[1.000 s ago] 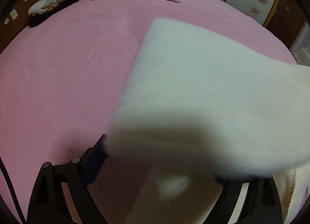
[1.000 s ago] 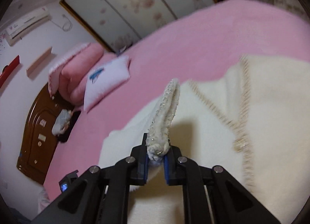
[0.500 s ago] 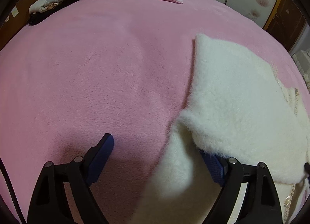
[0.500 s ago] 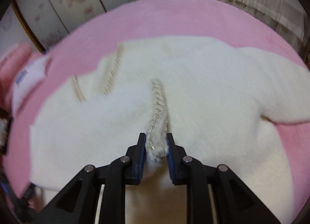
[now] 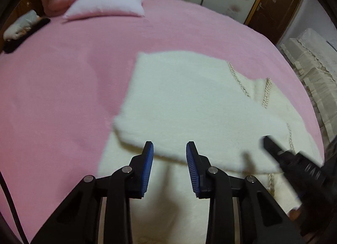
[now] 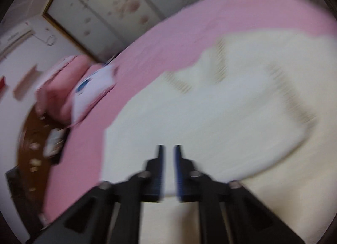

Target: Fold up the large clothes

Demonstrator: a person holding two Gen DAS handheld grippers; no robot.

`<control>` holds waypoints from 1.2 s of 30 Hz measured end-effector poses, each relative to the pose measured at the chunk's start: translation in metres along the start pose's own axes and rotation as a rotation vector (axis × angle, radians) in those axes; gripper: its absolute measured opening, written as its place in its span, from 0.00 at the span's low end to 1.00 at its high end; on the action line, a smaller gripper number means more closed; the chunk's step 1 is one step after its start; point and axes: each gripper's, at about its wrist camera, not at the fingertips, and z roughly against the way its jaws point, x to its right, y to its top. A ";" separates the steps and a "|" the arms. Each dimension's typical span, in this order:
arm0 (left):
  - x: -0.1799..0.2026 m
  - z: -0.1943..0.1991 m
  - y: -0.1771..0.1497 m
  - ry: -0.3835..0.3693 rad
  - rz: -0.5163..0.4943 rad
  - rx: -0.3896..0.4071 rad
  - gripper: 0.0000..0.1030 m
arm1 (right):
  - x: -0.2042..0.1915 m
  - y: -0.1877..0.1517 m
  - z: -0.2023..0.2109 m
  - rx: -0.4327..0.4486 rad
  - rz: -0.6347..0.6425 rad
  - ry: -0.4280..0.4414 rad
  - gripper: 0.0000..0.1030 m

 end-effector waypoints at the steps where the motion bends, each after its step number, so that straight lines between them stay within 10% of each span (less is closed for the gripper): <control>1: 0.002 -0.012 0.004 0.017 0.019 -0.025 0.30 | -0.003 -0.006 -0.015 -0.051 -0.013 0.052 0.02; 4: -0.002 -0.048 0.014 0.121 0.038 -0.140 0.29 | -0.001 -0.007 -0.048 -0.142 0.037 -0.002 0.02; 8: -0.019 -0.054 0.015 0.180 0.046 -0.102 0.11 | 0.066 0.011 -0.032 -0.069 -0.080 -0.121 0.00; 12: -0.034 -0.053 0.011 0.137 0.002 -0.086 0.11 | 0.117 0.035 0.020 0.041 -0.030 -0.475 0.00; 17: -0.016 -0.044 0.023 0.182 -0.064 -0.103 0.11 | 0.112 0.056 0.036 0.028 0.012 -0.469 0.01; 24: 0.049 -0.066 0.054 0.071 -0.259 -0.233 0.11 | 0.032 0.041 -0.033 -0.175 0.066 0.004 0.02; 29: 0.058 -0.111 0.087 0.127 -0.301 -0.224 0.11 | 0.026 0.057 -0.101 -0.221 0.100 -0.047 0.00; 36: -0.001 -0.119 0.121 0.300 -0.173 -0.166 0.11 | 0.102 0.087 -0.056 -0.122 -0.001 -0.060 0.00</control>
